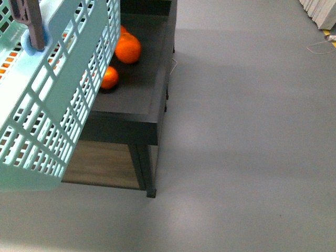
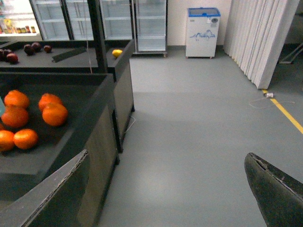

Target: Pick lemon and mango into basket

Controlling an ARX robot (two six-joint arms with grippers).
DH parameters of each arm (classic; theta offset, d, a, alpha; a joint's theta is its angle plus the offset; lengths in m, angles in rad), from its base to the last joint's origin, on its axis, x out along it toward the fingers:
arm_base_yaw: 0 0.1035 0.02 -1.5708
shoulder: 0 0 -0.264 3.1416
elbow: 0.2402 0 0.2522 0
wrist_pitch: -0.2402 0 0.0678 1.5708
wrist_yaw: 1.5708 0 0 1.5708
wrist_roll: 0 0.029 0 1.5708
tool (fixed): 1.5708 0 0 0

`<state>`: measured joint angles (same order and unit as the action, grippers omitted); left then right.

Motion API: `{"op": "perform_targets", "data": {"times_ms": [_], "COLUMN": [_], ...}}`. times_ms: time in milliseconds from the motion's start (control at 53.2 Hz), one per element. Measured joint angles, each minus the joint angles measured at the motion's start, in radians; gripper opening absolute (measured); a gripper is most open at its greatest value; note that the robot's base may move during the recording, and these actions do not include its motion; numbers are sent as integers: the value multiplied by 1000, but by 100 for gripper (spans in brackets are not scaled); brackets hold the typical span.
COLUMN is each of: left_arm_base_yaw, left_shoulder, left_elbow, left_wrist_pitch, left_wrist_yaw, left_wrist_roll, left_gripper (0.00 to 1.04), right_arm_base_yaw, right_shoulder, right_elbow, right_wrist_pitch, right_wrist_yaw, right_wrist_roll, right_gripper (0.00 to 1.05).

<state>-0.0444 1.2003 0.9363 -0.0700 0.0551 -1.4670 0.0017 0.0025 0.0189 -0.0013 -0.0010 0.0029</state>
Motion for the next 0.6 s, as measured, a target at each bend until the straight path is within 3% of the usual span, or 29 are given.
{"op": "perform_targets", "data": {"times_ms": [601], "left_arm_base_yaw": [0], "left_shoulder": [0], "left_elbow": [0], "left_wrist_pitch": [0], "left_wrist_yaw": [5], "left_wrist_roll": [-2], "left_gripper": [6], "right_arm_base_yaw": [0], "right_shoulder": [1], "right_elbow": [0], "right_wrist_pitch": [0], "right_wrist_yaw": [3], "right_wrist_roll": [0], "right_gripper": [96]}}
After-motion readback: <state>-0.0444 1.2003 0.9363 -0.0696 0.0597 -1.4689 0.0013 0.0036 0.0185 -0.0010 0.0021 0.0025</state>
